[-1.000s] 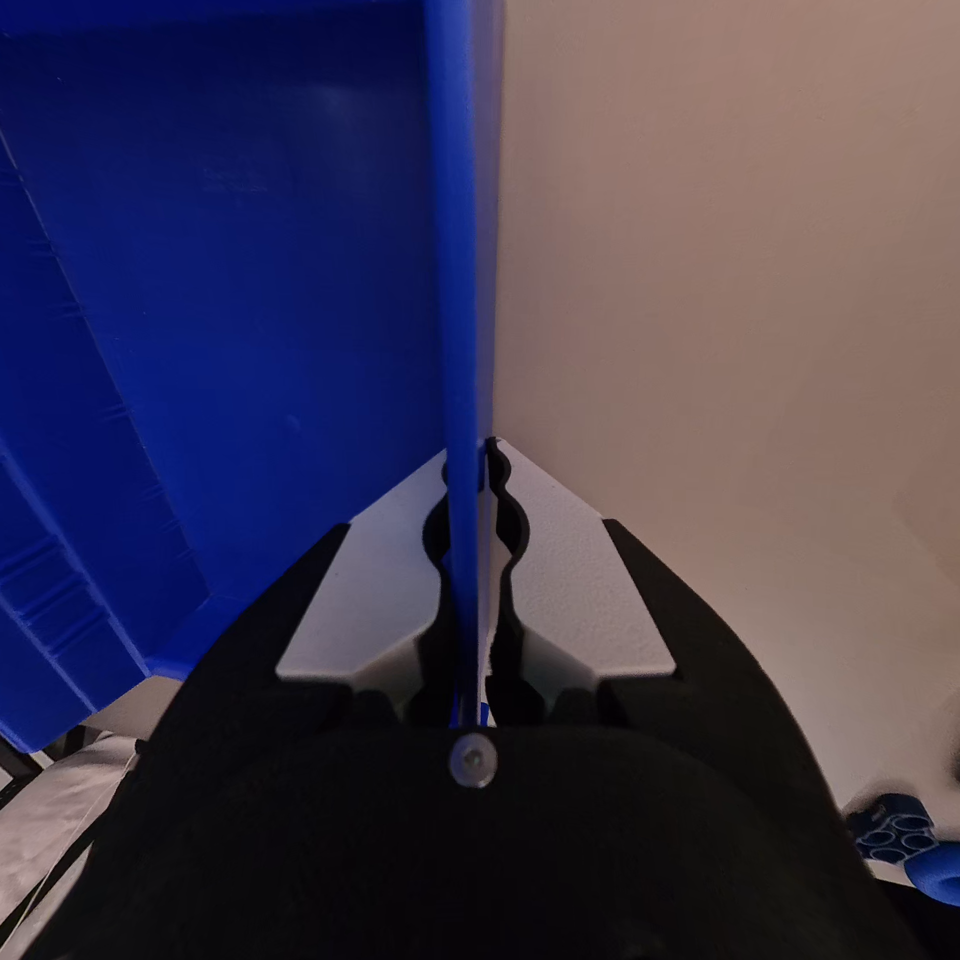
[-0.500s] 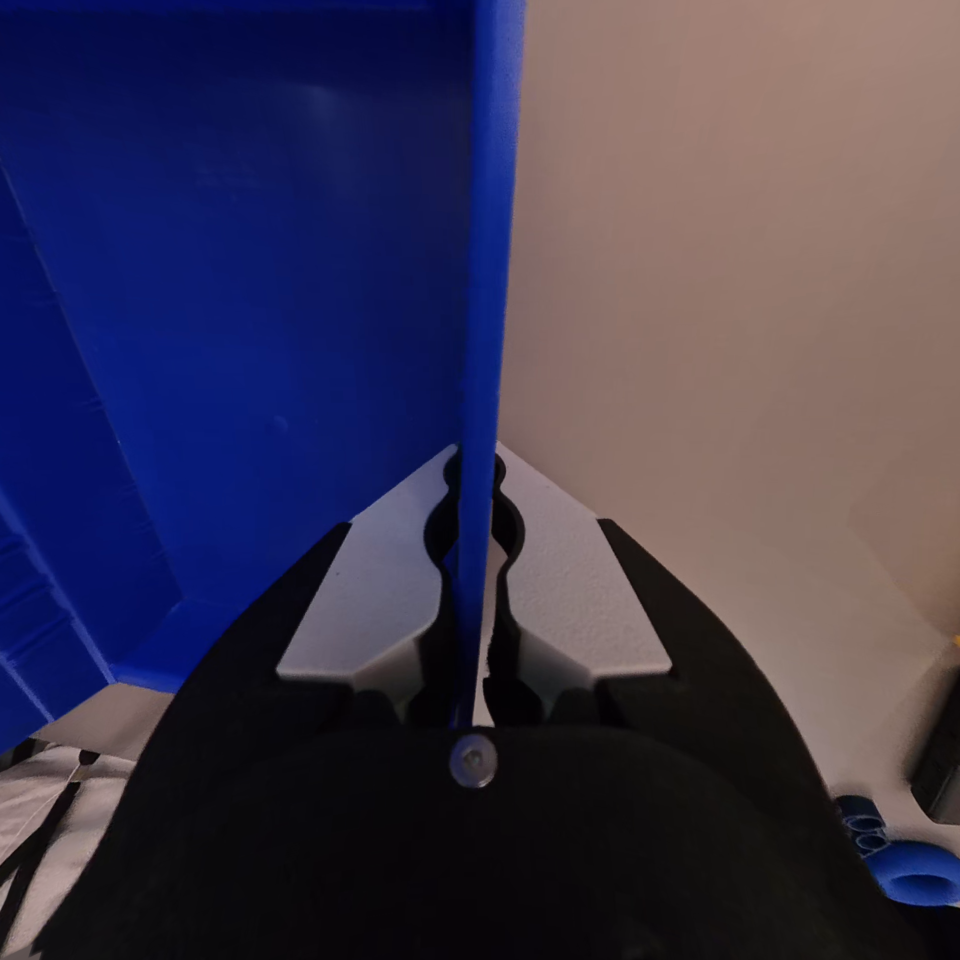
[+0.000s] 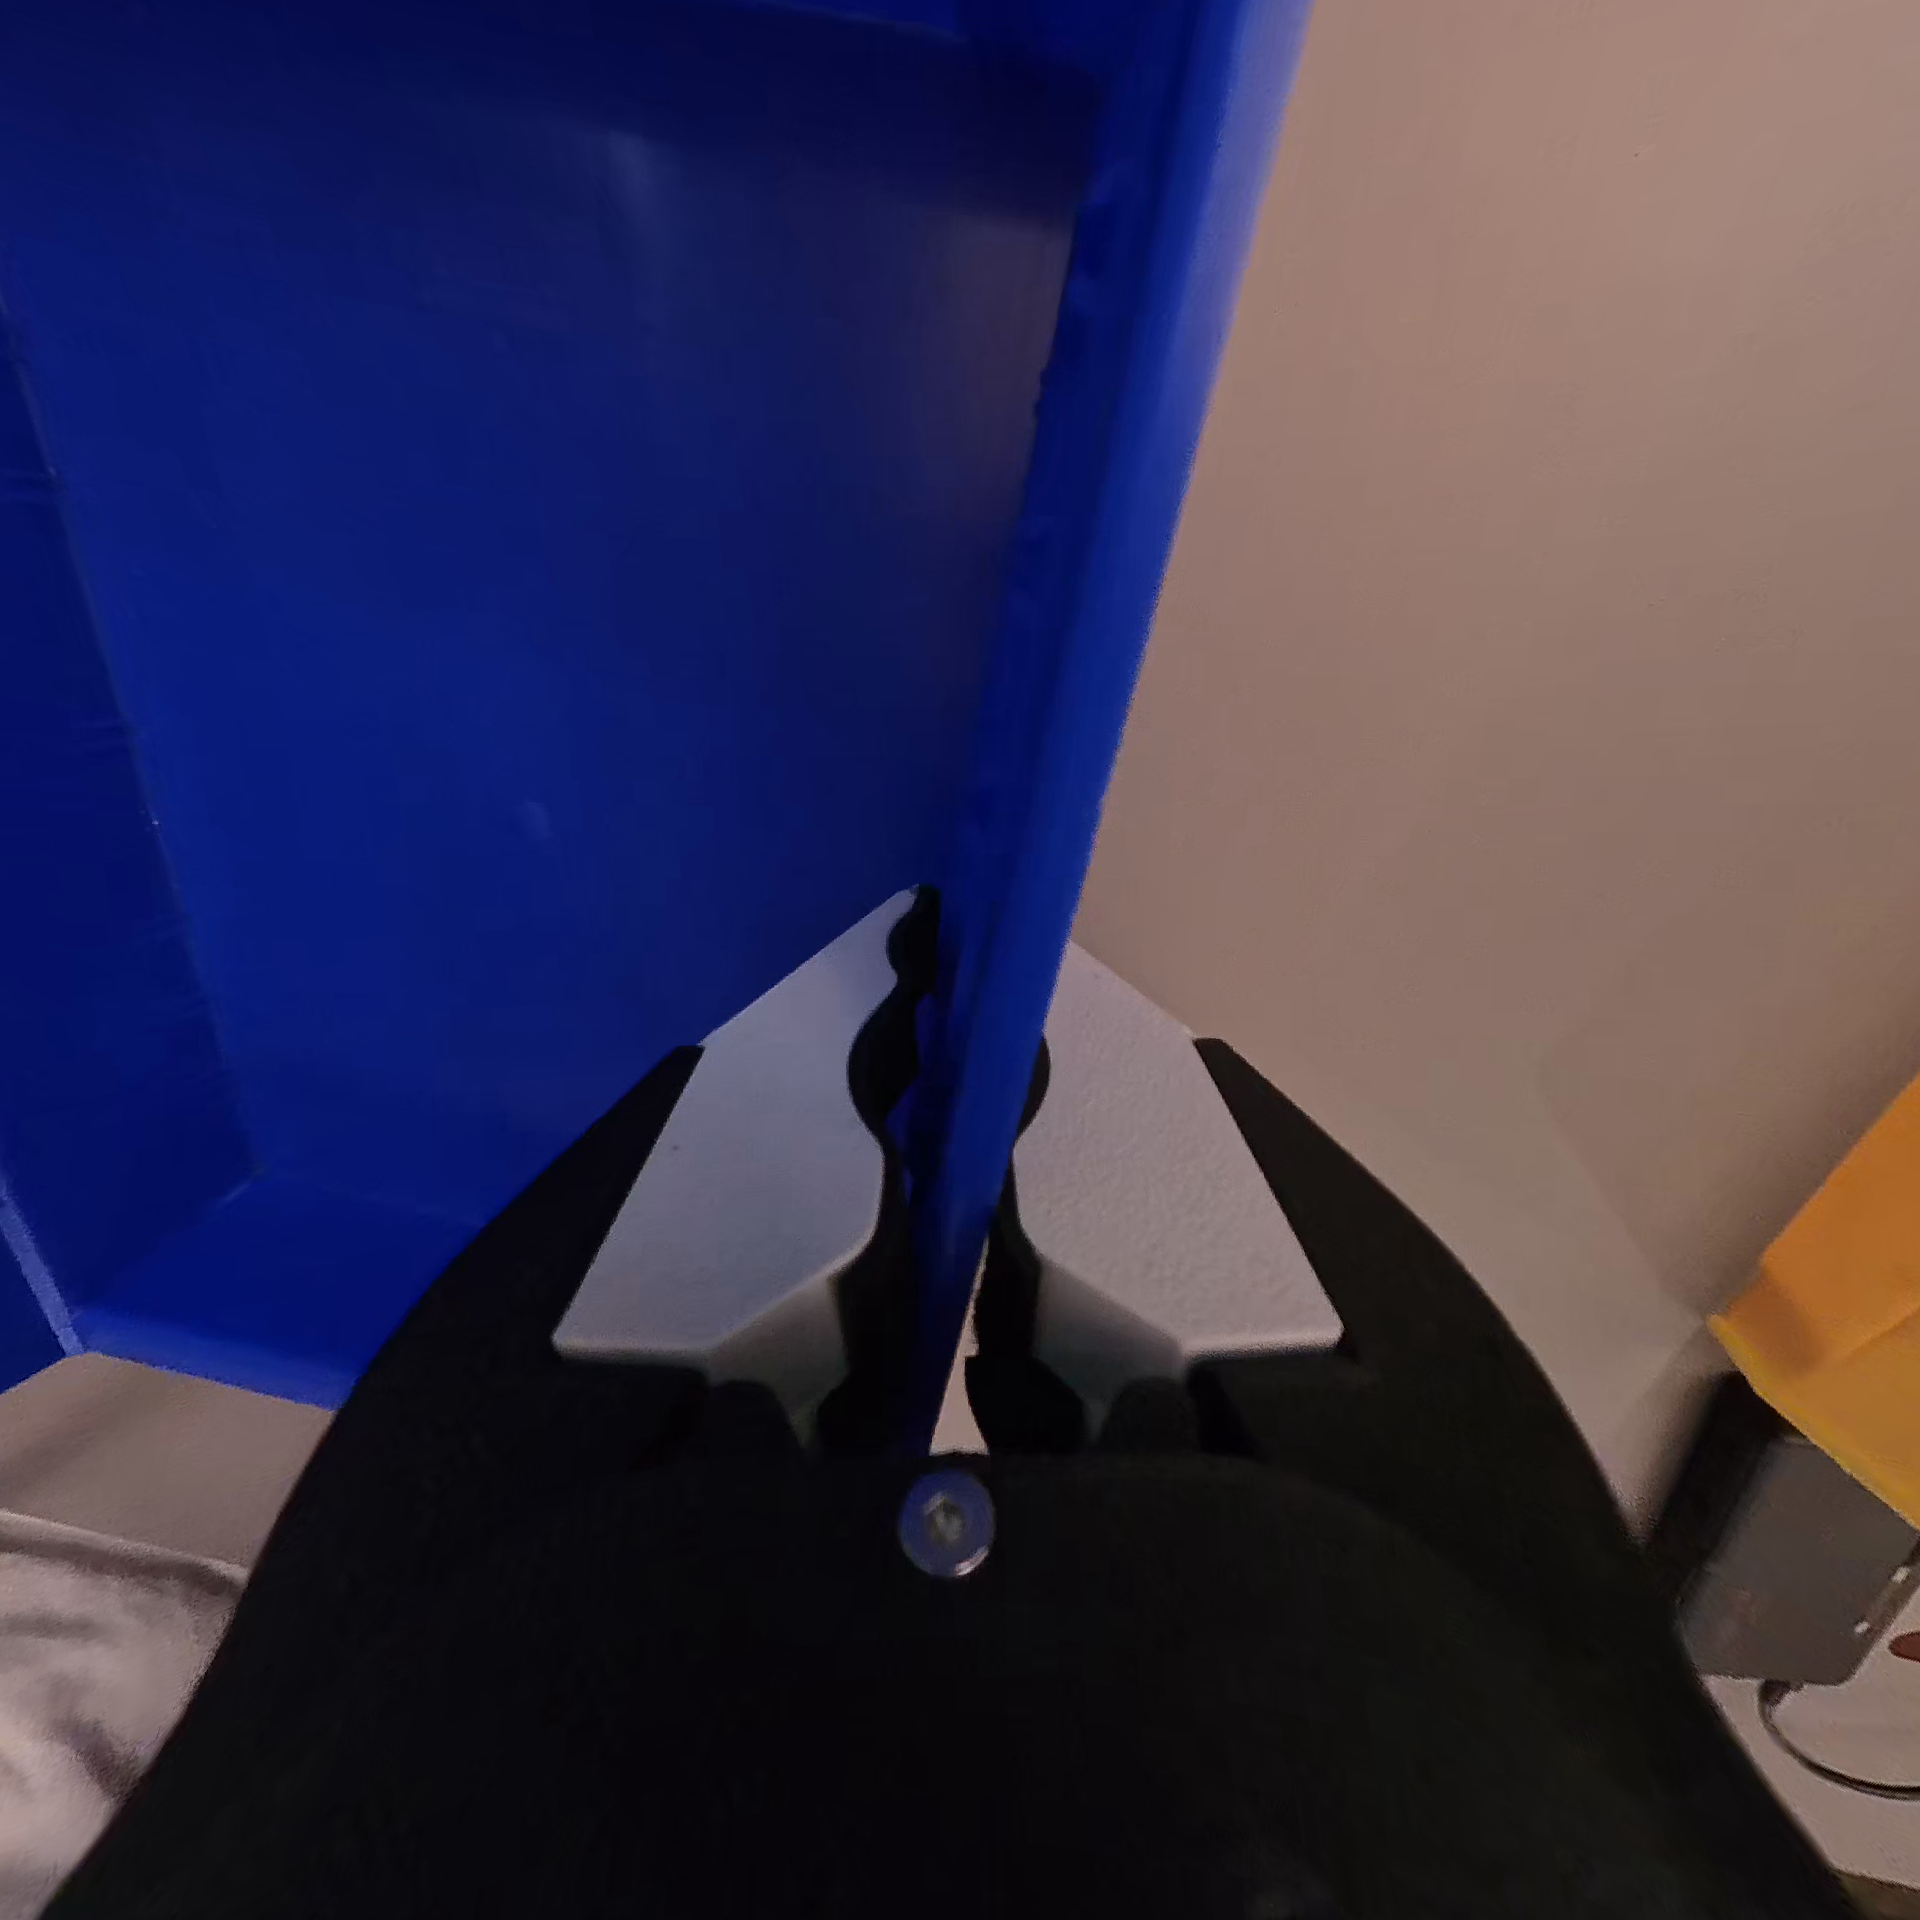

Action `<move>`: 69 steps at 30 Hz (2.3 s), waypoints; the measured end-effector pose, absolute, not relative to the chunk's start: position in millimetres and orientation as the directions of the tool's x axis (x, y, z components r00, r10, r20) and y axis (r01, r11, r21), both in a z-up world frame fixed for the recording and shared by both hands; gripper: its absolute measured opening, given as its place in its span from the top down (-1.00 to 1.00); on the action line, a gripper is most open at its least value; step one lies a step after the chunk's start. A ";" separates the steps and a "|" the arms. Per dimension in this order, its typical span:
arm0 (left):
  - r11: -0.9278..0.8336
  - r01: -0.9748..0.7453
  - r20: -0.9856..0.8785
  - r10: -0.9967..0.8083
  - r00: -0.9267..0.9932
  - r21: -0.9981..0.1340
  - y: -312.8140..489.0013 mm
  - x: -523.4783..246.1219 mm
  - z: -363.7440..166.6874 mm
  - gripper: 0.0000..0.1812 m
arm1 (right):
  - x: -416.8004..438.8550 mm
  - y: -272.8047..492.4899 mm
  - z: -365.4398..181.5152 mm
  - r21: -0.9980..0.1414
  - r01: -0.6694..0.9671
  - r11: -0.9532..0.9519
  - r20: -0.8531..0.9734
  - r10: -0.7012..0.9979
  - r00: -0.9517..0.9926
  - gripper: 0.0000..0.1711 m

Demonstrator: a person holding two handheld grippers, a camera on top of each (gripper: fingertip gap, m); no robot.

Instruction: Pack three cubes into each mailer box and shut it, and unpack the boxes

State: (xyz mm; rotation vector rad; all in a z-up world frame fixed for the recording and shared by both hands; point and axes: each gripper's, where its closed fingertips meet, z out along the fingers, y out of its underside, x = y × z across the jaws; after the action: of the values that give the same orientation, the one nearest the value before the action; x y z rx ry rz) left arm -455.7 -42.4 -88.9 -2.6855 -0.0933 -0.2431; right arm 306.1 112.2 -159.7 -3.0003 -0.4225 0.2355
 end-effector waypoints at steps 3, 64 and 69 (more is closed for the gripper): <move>-0.902 0.094 0.198 0.009 0.980 -0.421 -47.3 -455.6 -88.9 0.96 | 305.8 112.6 -159.8 -0.130 0.270 -0.954 -0.142 0.287 0.947 0.95; -0.223 -0.957 -0.073 -0.974 0.213 0.186 -46.8 -352.9 -112.4 -0.36 | 131.0 46.2 198.1 -0.905 0.033 0.424 0.328 0.646 0.690 -0.14; -0.187 -0.958 -0.058 -0.982 0.179 0.216 -42.3 -359.3 -126.5 -0.35 | 133.6 50.9 195.4 -0.912 0.036 0.409 0.318 0.647 0.693 -0.14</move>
State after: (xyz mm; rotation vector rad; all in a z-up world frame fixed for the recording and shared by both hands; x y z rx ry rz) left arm -359.3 -42.3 -126.5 -2.5078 2.0794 0.3007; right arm 133.6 50.9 195.4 -1.0983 -0.7332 0.4314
